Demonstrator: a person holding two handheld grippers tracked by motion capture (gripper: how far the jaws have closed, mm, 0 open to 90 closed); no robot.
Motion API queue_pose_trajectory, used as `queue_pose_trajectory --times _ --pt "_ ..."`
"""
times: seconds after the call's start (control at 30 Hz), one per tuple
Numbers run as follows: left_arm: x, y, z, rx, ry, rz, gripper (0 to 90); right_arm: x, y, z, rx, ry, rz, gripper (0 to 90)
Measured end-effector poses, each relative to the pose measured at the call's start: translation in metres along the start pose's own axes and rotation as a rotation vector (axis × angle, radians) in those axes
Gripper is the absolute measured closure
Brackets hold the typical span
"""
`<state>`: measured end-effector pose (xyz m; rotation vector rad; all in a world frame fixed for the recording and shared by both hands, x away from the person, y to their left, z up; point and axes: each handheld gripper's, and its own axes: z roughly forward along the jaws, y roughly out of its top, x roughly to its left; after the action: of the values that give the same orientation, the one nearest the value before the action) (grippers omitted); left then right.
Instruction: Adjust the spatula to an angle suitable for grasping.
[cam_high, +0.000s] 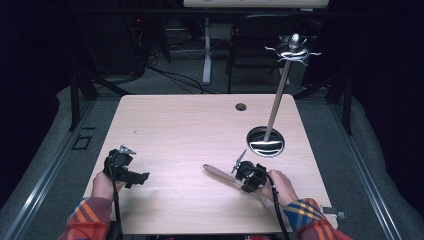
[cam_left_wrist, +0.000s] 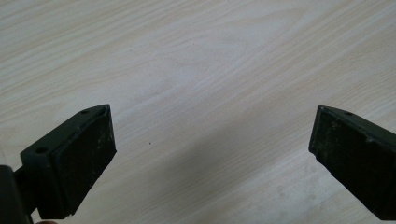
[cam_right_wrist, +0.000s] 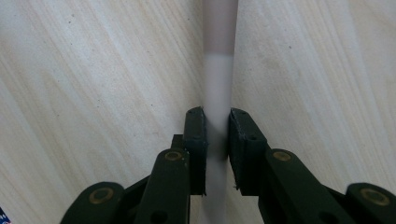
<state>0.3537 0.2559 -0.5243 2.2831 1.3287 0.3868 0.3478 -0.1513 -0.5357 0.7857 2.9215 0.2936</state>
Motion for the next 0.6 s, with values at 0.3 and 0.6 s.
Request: queue_pose_trajectory --times 0.3,0.6 --pt "0.000 0.000 0.000 -0.001 0.000 0.000 0.4 -0.006 -0.002 -0.002 -0.007 -0.038 0.056 77.7" --pt "0.000 0.000 0.000 -0.001 -0.001 0.001 0.4 -0.017 -0.007 -0.006 -0.010 -0.073 0.147 77.9"
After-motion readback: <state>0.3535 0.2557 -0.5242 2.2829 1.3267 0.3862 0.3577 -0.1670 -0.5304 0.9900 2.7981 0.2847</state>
